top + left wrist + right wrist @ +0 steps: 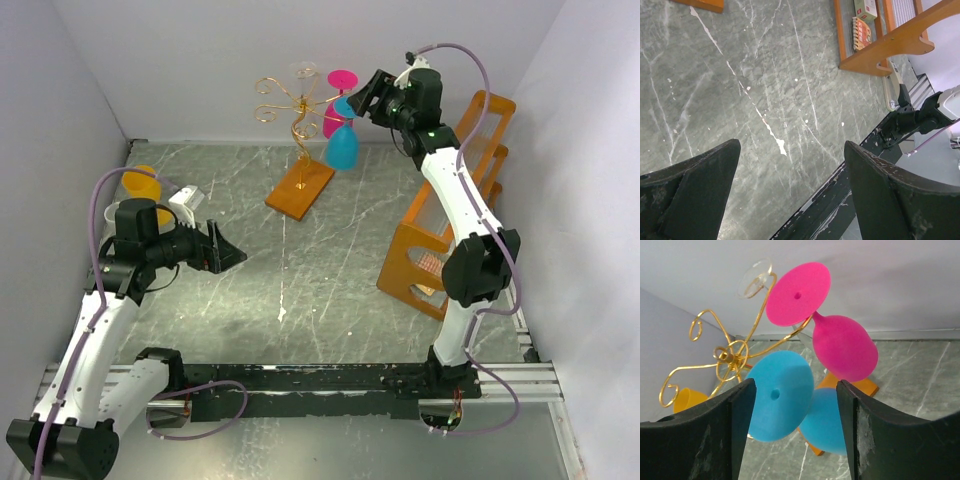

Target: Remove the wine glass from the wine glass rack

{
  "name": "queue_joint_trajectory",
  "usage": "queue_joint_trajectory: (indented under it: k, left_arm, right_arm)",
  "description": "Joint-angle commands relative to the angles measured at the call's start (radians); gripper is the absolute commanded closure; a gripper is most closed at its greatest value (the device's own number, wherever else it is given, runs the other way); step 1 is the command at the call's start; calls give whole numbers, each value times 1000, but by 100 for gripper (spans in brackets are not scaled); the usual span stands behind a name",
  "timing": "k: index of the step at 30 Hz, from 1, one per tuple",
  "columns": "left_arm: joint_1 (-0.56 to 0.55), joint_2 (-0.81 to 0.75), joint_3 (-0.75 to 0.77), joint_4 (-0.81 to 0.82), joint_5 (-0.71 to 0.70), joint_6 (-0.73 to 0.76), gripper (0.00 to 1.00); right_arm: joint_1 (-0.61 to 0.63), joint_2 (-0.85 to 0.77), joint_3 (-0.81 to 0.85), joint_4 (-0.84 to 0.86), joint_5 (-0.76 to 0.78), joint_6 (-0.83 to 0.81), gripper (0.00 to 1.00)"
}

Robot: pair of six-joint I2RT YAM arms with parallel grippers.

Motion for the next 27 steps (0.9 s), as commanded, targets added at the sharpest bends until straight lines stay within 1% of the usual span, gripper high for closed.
queue_joint_trajectory:
  k: [1,5,9,12,16,21,24,27]
  left_arm:
    - [-16,-9,6,24,-25,23,5]
    - [-20,-10,8,24,-32,25,4]
    - [-24,2,20,15,-34,30,5]
    - [-27,4,22,11,-41,32,5]
    - [-29,6,25,6,-45,35,5]
    - [-30,7,32,-5,-59,38,5]
    - [-31,10,34,-8,-64,40,5]
    - [-32,14,36,-8,-65,41,5]
  right_arm:
    - [-7,32,33,30,-24,20,35]
    - [-7,60,44,31,-57,32,38]
    - [-7,76,58,7,-49,20,42]
    - [-7,75,52,0,-35,18,49]
    - [-7,85,59,-14,-37,16,61]
    - [-7,90,68,-25,-36,17,72]
    - [-7,82,65,-28,-37,20,81]
    - [-7,69,52,-26,-32,23,85]
